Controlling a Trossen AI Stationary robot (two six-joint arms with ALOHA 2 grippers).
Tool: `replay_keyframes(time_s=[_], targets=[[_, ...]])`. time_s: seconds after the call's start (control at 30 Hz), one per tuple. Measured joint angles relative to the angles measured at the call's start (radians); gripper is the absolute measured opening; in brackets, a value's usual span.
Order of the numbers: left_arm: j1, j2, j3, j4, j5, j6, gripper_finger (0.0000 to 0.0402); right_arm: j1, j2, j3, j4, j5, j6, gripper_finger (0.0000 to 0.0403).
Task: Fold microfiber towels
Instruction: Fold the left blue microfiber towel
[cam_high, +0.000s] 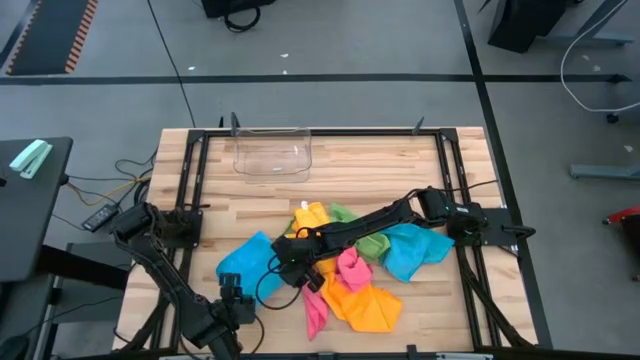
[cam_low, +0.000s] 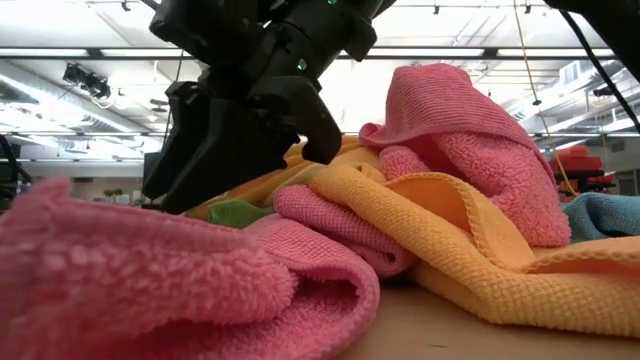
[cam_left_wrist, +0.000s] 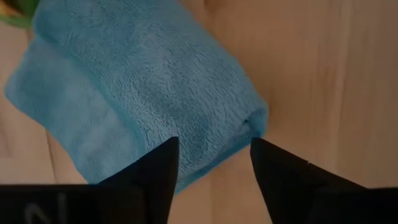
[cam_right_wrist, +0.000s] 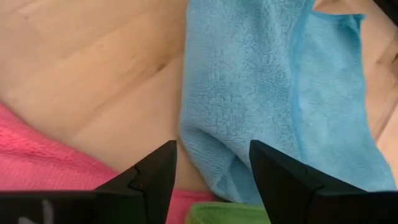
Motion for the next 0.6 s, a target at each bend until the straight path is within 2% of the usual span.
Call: replay_keyframes(time_s=[0.23, 0.4, 0.6], targets=[[-0.023, 0.000, -0.024, 0.014, -0.027, 0.048, 0.0244, 0.017, 0.000, 0.000, 0.034, 0.017, -0.028, 0.0213], [-0.042, 0.002, -0.081, 0.080, -0.020, 0.043, 0.0246, 0.034, 0.000, 0.000, 0.059, 0.056, -0.045, 0.0226], [-0.064, 0.019, -0.082, 0.066, -0.020, 0.083, 0.0244, 0.047, 0.011, -0.003, 0.066, 0.074, -0.138, 0.0245]])
